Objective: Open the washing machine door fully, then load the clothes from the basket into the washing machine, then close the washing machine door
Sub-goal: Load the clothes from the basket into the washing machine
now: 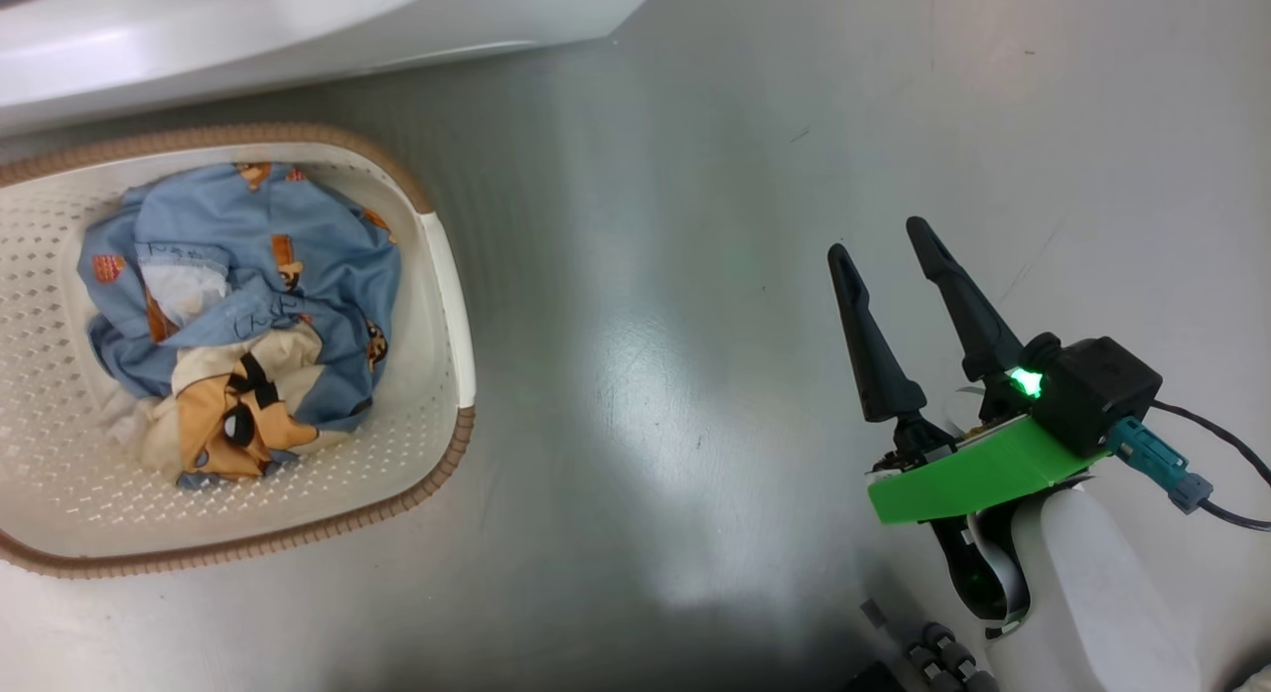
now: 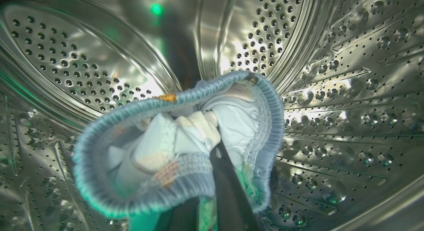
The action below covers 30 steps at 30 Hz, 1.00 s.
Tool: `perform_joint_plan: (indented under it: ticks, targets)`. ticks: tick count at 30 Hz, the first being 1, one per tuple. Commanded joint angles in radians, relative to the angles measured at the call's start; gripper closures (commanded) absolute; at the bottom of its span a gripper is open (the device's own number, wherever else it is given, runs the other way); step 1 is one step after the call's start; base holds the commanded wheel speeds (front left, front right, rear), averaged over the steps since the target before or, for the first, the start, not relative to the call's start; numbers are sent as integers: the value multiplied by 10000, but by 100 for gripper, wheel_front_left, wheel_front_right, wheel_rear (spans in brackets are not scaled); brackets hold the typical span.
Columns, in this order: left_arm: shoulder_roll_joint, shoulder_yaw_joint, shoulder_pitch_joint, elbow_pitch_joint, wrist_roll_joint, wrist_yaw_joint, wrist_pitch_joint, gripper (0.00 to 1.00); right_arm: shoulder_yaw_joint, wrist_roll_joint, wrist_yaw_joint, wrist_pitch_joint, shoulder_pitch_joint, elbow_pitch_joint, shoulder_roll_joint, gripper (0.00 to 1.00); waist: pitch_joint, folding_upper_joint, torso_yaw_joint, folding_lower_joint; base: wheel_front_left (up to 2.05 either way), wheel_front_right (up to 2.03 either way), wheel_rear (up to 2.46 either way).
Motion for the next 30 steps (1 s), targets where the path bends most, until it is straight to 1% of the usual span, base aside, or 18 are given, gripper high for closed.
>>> perform_joint_plan:
  ticks: [1,2,3,4,5,11,20,30]
  targets:
    - [409,-33,-143,-42,-129,-27,36,100,256,145,63,-118,339,-145,65,0,-35,-1,-5,0,0,0,0]
    - [371,-113,-194,91,-206,-28,32,100,256,148,63,-118,341,-132,65,0,-65,-1,0,0,0,0,0]
    - [367,-180,-250,202,-253,-29,19,80,259,152,63,-118,344,-119,65,0,-86,-1,5,0,0,0,0]
    - [377,-238,-312,297,-279,-29,6,55,264,161,63,-118,342,-112,65,0,-99,-1,3,0,0,0,0]
    - [373,-246,-370,415,-335,-29,-4,0,269,169,63,-118,335,-107,65,0,-116,-1,-1,0,0,0,0]
    - [329,-331,-559,1118,-370,29,56,0,254,181,63,-118,368,-56,65,0,-304,-1,11,0,0,0,0]
    - [66,-509,-528,1892,-376,361,163,0,174,232,63,-118,347,27,65,0,-690,-1,106,0,0,0,0]
    - [-193,-562,-144,2504,-644,440,590,0,82,236,63,-118,344,191,65,0,-1227,-1,224,0,0,0,0]
